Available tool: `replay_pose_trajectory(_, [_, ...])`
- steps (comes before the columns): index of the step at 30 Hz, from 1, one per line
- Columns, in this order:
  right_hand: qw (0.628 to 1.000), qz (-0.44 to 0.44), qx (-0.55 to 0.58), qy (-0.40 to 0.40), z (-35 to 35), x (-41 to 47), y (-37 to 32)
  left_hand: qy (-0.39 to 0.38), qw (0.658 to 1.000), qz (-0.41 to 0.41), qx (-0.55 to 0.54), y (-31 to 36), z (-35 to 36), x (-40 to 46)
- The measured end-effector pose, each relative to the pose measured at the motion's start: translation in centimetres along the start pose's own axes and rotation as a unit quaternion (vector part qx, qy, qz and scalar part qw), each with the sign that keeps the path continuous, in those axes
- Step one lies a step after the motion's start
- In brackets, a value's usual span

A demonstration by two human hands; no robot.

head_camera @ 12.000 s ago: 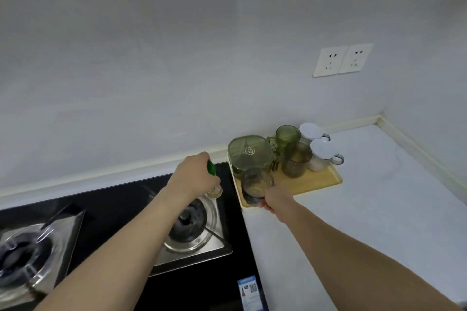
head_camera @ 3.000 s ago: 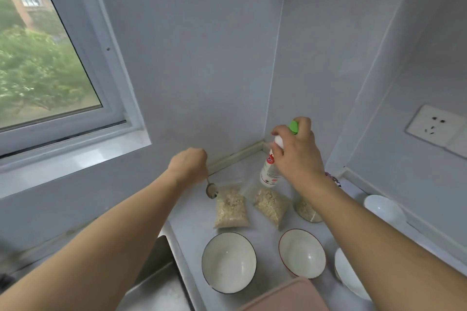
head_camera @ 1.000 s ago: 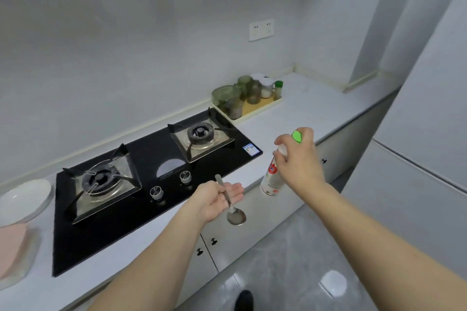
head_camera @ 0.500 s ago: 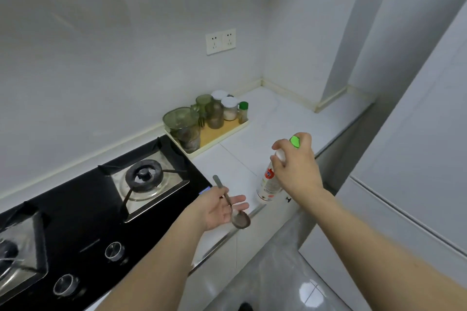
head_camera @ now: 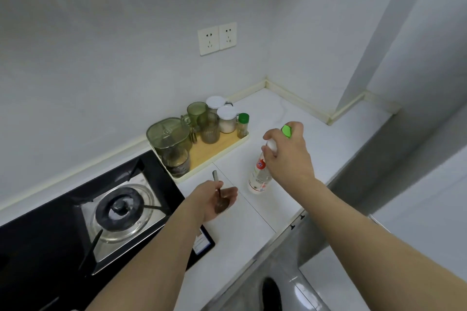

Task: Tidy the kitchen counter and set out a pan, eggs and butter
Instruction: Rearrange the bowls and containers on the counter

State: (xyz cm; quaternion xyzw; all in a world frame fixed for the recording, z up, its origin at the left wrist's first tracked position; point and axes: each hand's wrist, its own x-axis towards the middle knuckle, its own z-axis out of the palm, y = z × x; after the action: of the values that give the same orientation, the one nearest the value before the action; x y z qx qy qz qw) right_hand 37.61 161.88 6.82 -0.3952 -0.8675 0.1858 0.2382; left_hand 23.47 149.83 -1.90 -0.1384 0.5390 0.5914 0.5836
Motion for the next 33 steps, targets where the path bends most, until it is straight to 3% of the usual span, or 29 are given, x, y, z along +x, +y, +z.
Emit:
replay_pose_trajectory(8, [0.997, -0.078, 0.027, 0.000, 3.8, 8.1, -1.0, 0.065, 0.996, 0.024, -0.051, 4.7, -0.3, 3.4])
replay_pose_trajectory(20, [0.992, -0.108, 0.062, -0.031, 8.9, 17.2, -0.2, 0.130, 0.989, 0.036, -0.063, 9.7, 2.0, 10.0])
replay_pose_trajectory(33, [0.987, -0.144, 0.054, -0.046, 12.4, 20.9, 0.9, 0.260, 0.944, 0.100, -0.178, 11.7, 3.8, 14.6])
